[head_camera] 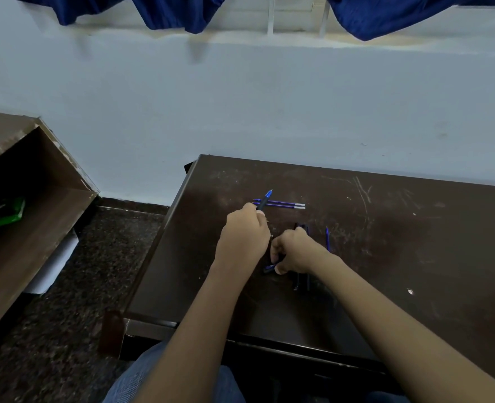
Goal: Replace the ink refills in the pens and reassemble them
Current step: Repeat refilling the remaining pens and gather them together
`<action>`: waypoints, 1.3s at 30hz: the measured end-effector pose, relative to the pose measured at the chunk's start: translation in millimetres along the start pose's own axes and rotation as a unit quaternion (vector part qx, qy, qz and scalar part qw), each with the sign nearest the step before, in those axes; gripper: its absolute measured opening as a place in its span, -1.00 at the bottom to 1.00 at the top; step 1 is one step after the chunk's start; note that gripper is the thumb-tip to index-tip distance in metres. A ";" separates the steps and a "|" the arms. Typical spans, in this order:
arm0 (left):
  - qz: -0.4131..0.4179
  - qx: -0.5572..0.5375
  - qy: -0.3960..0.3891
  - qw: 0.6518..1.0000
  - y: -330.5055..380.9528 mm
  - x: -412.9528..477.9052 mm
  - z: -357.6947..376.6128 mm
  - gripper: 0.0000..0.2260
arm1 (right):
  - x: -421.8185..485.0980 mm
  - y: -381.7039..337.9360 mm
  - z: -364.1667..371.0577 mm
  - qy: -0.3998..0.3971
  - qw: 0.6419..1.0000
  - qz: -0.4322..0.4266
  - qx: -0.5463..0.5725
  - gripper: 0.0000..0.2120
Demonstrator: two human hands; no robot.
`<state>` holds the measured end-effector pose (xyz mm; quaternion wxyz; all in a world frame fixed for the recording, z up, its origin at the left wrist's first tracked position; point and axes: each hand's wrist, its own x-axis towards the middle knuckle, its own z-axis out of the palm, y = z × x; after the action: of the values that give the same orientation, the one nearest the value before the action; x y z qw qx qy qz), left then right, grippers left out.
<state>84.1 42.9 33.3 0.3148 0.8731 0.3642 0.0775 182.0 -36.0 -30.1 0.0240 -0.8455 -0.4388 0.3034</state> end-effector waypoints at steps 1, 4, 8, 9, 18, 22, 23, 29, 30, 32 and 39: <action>0.003 -0.001 0.001 1.000 -0.5 -0.1 -0.3 -0.75 | -0.1 0.1 -0.1 0.004 1.000 -0.001 -0.005 -0.78; 0.001 -0.002 0.009 1.000 -2.1 -1.9 -1.9 -0.80 | -3.6 -1.2 -10.4 0.096 0.986 0.023 0.131 -0.70; 0.014 -0.002 0.033 0.999 0.6 -1.9 1.0 -0.75 | -15.9 -9.7 -32.4 0.145 0.928 0.021 0.342 -0.36; 0.017 -0.013 0.035 0.999 1.8 -0.6 3.4 -0.70 | -19.7 -12.3 -34.5 0.133 0.920 0.003 0.368 -0.32; 0.084 -0.035 0.011 0.996 4.9 -1.3 9.3 -0.71 | -16.0 -18.6 -49.8 0.175 0.880 0.037 0.441 -0.34; 0.080 -0.050 -0.001 0.996 7.2 1.1 7.2 -0.68 | -19.6 -19.8 -54.5 0.172 0.887 0.031 0.427 -0.40; 0.082 -0.061 -0.009 0.995 8.6 1.3 5.6 -0.66 | -21.3 -19.8 -55.8 0.172 0.889 0.013 0.425 -0.40; 0.042 -0.219 -0.105 0.969 16.2 1.0 -0.9 -0.64 | -33.2 -10.6 -62.4 0.179 0.886 -0.075 0.421 -0.50; 0.033 -0.245 -0.125 0.961 16.0 1.9 -1.7 -0.64 | -33.2 -8.7 -62.3 0.182 0.885 -0.085 0.421 -0.50; 0.022 -0.291 -0.172 0.941 16.1 3.9 -3.6 -0.63 | -34.1 -5.5 -63.4 0.193 0.882 -0.105 0.418 -0.49; -0.005 -0.445 -0.301 0.843 20.0 5.4 -14.1 -0.62 | -37.9 0.5 -67.3 0.258 0.862 -0.154 0.407 -0.50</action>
<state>94.6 42.9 56.0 0.7643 0.6174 0.1825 -0.0368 202.0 -49.8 43.2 0.5249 -0.7304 -0.3786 0.2183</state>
